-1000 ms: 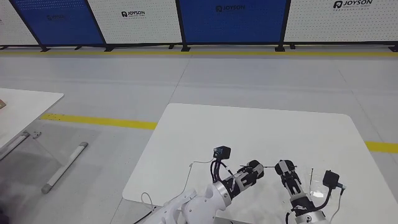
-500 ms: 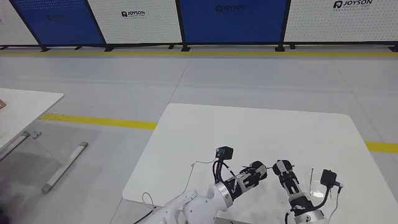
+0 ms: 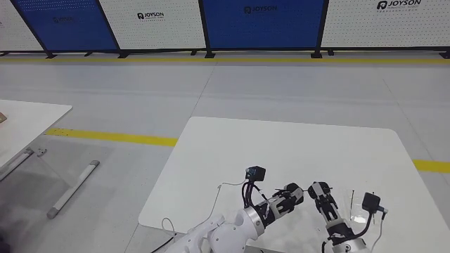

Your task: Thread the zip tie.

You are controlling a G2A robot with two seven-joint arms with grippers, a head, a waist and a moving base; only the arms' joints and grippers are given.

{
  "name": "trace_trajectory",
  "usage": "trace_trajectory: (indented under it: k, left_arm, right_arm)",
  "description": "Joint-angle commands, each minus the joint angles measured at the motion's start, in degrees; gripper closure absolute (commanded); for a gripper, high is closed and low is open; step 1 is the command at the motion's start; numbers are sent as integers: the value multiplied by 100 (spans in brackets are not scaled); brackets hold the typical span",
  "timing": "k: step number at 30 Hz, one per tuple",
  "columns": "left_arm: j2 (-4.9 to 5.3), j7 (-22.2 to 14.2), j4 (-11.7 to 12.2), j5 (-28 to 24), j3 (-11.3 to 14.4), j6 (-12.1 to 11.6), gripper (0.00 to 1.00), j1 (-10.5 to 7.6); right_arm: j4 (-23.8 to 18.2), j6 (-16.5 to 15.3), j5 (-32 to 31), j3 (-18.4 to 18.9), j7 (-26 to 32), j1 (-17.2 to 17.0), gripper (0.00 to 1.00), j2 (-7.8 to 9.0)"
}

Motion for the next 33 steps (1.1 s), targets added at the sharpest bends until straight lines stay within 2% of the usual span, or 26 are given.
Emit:
trace_trajectory:
  k: [1,7,16,21,23,24,33]
  left_arm:
    - [1,35,-9,39,-16,11,58,13]
    - [13,109,-65,111,-105,23,68,92]
    - [33,122,-119,155,-219,-24,76,202]
    - [33,92,-144,179,-236,-31,87,217]
    - [31,83,-150,188,-237,-30,98,216]
    - [30,78,-152,193,-237,-28,100,215]
    - [17,14,-199,218,-223,6,100,203]
  right_arm:
    - [0,34,-50,-1,-38,-3,100,-3]
    - [-5,95,-132,-20,-115,-6,100,-17]
    - [3,146,-183,-21,-192,-3,100,-36]
    - [-5,163,-215,-25,-198,0,100,-45]
    - [-16,165,-226,-28,-201,1,100,-48]
    - [-21,167,-231,-28,-202,1,100,-49]
    - [-57,152,-248,-35,-34,30,98,-55]
